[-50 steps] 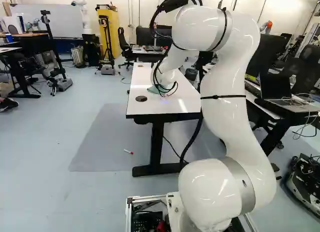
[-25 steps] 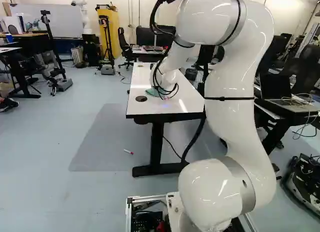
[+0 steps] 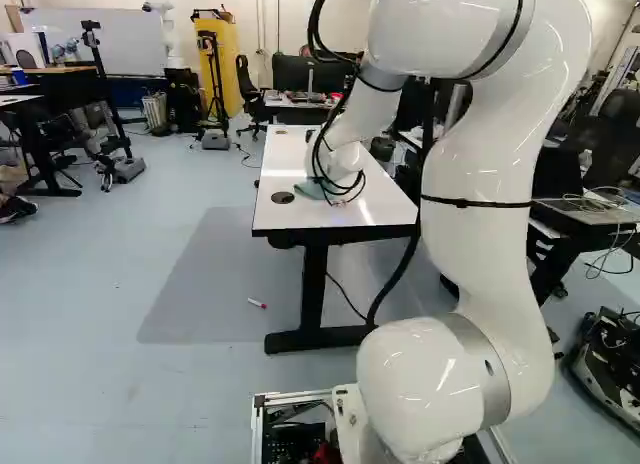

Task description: Clean the table with the green towel

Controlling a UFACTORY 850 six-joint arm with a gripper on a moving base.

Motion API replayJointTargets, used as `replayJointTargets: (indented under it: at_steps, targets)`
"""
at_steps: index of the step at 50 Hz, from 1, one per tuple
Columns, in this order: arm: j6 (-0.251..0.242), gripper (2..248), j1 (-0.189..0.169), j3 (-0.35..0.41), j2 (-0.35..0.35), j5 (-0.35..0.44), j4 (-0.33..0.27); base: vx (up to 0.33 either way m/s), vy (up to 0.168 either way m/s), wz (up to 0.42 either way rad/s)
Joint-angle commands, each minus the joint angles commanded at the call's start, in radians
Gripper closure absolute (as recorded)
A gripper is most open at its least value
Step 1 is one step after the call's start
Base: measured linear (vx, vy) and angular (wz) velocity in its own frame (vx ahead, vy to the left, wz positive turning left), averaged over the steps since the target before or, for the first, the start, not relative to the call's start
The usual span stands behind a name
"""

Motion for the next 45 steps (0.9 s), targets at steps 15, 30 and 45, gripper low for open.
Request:
replayJointTargets:
  at_steps: [15, 30, 45]
  targets:
    - [0.0, 206, -0.041, 0.035, 0.028, 0.0, 0.0, 0.0, 0.0, 0.0]
    - [0.0, 206, -0.086, 0.032, 0.025, 0.0, 0.0, 0.0, 0.0, 0.0]
    - [0.0, 206, -0.121, 0.006, 0.004, 0.0, 0.0, 0.0, 0.0, 0.0]
